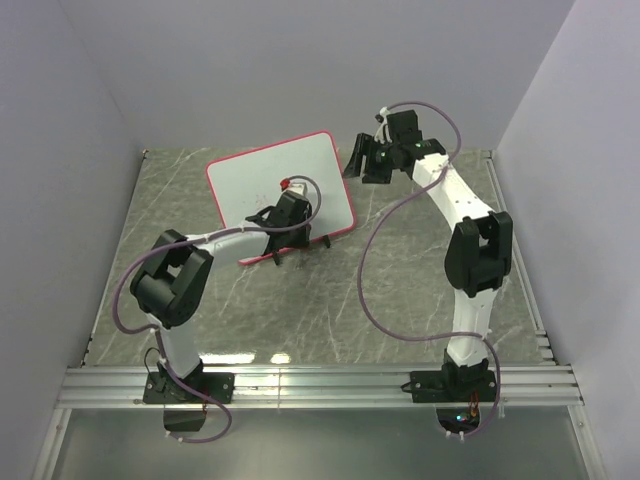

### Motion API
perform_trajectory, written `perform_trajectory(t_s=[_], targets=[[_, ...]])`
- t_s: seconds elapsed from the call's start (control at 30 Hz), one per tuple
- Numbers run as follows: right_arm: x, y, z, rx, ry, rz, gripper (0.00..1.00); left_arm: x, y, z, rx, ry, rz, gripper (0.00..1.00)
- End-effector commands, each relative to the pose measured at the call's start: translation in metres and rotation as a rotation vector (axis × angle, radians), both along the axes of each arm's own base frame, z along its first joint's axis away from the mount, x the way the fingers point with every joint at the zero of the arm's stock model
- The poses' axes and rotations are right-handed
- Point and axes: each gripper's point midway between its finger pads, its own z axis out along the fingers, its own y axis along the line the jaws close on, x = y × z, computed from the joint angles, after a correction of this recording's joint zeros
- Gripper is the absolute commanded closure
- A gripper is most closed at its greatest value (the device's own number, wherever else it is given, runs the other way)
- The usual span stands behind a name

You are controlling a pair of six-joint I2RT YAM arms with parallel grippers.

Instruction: Erase the whiteboard

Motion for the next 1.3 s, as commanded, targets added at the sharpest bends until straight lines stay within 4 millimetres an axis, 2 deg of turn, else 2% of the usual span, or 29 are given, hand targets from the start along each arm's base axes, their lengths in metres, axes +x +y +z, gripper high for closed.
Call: perform_trajectory(t_s=[0.0,0.07,0.1,0.17,0.2,0.27,0.3,0.43,0.57,0.6,0.63,0.67,0.7,0.73,0.77,0.8,0.83,0.9,1.03,1.27], targets=[[0.033,0.001,0.025,0.088,-0.075,0.016,0.28,-0.011,0.062,-0.030,0.171,0.067,0.114,1.00],[0.045,0.003,0.033,0.120,-0.096,0.025,0.28,-0.017,0.074,-0.035,0.187,0.081,0.133,1.00],[0.053,0.003,0.024,0.130,-0.088,0.027,0.28,-0.016,0.082,-0.031,0.182,0.077,0.150,1.00],[0.057,0.009,0.022,0.167,-0.087,0.060,0.29,-0.025,0.097,-0.037,0.202,0.100,0.177,1.00],[0.061,0.011,0.012,0.178,-0.079,0.074,0.29,-0.024,0.107,-0.034,0.199,0.096,0.201,1.00],[0.063,0.018,0.008,0.205,-0.075,0.105,0.29,-0.032,0.123,-0.039,0.215,0.118,0.225,1.00],[0.066,0.020,-0.003,0.214,-0.064,0.110,0.29,-0.030,0.134,-0.035,0.219,0.110,0.252,1.00],[0.067,0.040,-0.017,0.277,-0.034,0.160,0.31,-0.031,0.158,-0.033,0.231,0.129,0.303,1.00],[0.053,0.075,-0.027,0.316,-0.013,0.229,0.33,-0.026,0.169,-0.035,0.259,0.144,0.311,1.00],[0.053,0.080,-0.019,0.323,-0.049,0.240,0.33,-0.025,0.172,-0.036,0.267,0.152,0.317,1.00],[0.044,0.083,-0.033,0.328,-0.015,0.236,0.33,-0.024,0.173,-0.037,0.267,0.156,0.315,1.00],[0.041,0.084,-0.033,0.340,-0.018,0.235,0.34,-0.021,0.173,-0.034,0.262,0.152,0.315,1.00],[0.039,0.088,-0.023,0.363,-0.050,0.248,0.33,-0.021,0.175,-0.036,0.262,0.158,0.319,1.00],[0.030,0.088,-0.034,0.378,-0.007,0.240,0.35,-0.019,0.175,-0.036,0.263,0.159,0.315,1.00],[0.027,0.088,-0.034,0.393,-0.003,0.243,0.35,-0.018,0.175,-0.038,0.267,0.163,0.314,1.00],[0.027,0.090,-0.025,0.410,-0.035,0.249,0.36,-0.017,0.176,-0.039,0.269,0.167,0.315,1.00],[0.018,0.092,-0.030,0.427,-0.006,0.253,0.40,-0.015,0.175,-0.040,0.271,0.169,0.314,1.00],[0.015,0.095,-0.025,0.441,-0.019,0.259,0.50,-0.015,0.174,-0.045,0.271,0.181,0.303,1.00],[0.004,0.106,-0.030,0.411,-0.003,0.294,0.72,-0.009,0.169,-0.047,0.259,0.185,0.296,1.00],[-0.009,0.095,-0.038,0.364,0.011,0.310,0.93,0.023,0.138,-0.030,0.169,0.143,0.275,1.00]])
